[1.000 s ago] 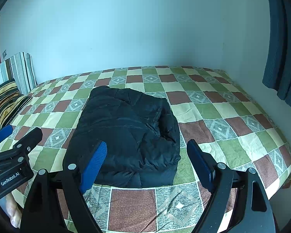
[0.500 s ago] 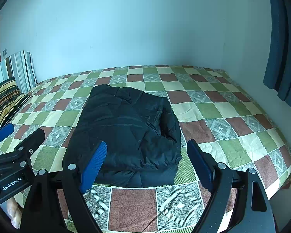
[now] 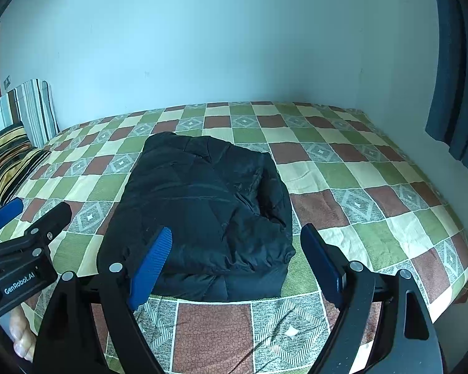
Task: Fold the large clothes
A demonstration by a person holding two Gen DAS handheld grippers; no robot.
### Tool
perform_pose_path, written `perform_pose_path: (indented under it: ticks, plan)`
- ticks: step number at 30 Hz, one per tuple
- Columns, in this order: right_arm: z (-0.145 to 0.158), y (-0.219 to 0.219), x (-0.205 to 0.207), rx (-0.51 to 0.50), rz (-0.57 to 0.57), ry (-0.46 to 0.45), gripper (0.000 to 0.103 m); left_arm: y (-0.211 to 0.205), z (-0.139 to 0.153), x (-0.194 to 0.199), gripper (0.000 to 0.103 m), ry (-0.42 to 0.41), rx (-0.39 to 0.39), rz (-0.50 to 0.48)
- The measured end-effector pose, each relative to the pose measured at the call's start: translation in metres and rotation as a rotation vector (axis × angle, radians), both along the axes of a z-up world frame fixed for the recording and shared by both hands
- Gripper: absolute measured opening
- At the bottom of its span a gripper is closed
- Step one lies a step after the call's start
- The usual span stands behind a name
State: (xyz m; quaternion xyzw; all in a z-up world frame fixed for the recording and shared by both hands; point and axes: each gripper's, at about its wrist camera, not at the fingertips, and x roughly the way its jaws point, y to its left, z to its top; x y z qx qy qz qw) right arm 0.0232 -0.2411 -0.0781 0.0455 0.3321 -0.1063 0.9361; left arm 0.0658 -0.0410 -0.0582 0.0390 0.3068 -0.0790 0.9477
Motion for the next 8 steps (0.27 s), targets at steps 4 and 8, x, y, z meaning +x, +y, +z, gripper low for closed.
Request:
perform_pose_path:
  ticks: [4,8]
  plan:
    - [-0.005,-0.014,0.005,-0.001,-0.024,0.003,0.083,0.014,-0.010,0.020,0.101,0.013,0.047,0.072]
    - [-0.018,-0.048,0.013,-0.009,-0.103,0.021,0.083,0.059,-0.034,0.061,0.101,0.079,0.048,0.163]
